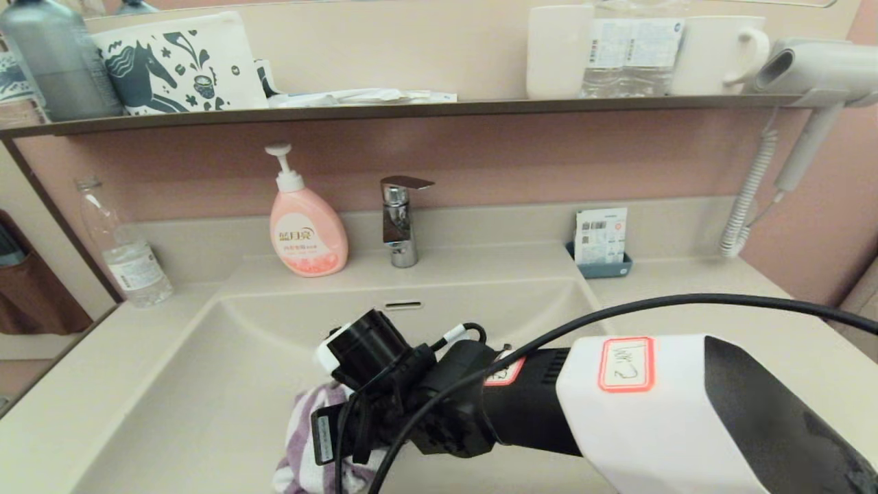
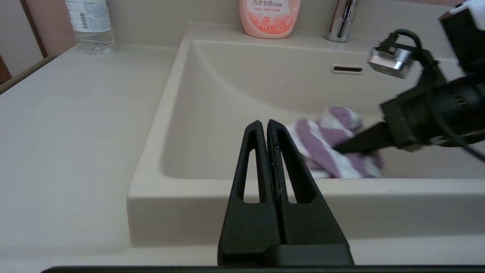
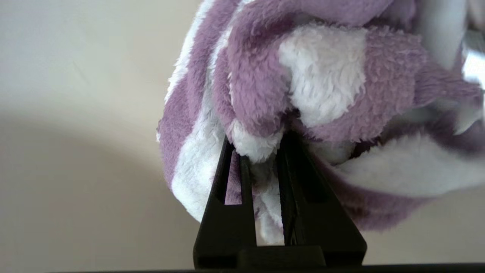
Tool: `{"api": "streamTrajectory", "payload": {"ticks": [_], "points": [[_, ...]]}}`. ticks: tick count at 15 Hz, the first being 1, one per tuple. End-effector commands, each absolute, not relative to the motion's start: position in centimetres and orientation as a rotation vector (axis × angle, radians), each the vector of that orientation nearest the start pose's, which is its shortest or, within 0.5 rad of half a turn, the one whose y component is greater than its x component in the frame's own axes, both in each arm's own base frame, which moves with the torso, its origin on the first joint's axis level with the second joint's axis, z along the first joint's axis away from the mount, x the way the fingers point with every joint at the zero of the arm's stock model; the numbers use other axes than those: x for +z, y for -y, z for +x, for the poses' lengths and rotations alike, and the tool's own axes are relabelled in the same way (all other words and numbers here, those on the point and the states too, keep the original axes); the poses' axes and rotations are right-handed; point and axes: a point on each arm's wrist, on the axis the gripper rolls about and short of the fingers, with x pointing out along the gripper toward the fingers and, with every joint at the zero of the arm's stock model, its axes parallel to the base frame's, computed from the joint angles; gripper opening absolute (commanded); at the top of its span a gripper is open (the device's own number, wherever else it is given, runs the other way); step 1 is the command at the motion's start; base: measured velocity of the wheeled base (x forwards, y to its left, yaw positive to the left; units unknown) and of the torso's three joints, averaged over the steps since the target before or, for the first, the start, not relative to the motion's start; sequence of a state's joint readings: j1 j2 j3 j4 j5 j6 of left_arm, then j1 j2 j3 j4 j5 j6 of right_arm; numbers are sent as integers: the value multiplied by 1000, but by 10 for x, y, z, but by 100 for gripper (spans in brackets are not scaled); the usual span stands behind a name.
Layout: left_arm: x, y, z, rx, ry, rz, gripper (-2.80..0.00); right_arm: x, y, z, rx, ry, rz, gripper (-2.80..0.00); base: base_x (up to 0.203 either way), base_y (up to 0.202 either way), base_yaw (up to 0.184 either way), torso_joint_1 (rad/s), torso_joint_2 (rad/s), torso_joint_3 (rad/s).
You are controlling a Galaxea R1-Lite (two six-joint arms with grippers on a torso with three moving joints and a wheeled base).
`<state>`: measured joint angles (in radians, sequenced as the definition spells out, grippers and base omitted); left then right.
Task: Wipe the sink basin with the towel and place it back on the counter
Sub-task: Wipe the sink
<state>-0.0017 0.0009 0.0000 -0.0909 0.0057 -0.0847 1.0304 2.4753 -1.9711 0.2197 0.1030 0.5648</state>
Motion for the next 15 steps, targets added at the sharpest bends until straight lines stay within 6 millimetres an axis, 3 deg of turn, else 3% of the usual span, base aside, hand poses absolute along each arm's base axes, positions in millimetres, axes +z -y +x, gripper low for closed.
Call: {"api": "streamTrajectory", "payload": {"ticks": [1,5,11,15], "points": [[85,0,-23,1,91,-86,-280,84,-441,262,869,-904,168,-280,0,0,0,0,0,0],[85,0,-23,1,91,-86,-280,81,-449,276,837,-697,187,-280,0,0,0,0,0,0],[85,0,-23,1,91,-86,-280,85,-435,300,676,-554,109,-280,0,0,0,0,0,0],[85,0,-23,1,91,-85,-280,85,-412,307,545,-652,-16,-280,0,0,0,0,0,0]]}}
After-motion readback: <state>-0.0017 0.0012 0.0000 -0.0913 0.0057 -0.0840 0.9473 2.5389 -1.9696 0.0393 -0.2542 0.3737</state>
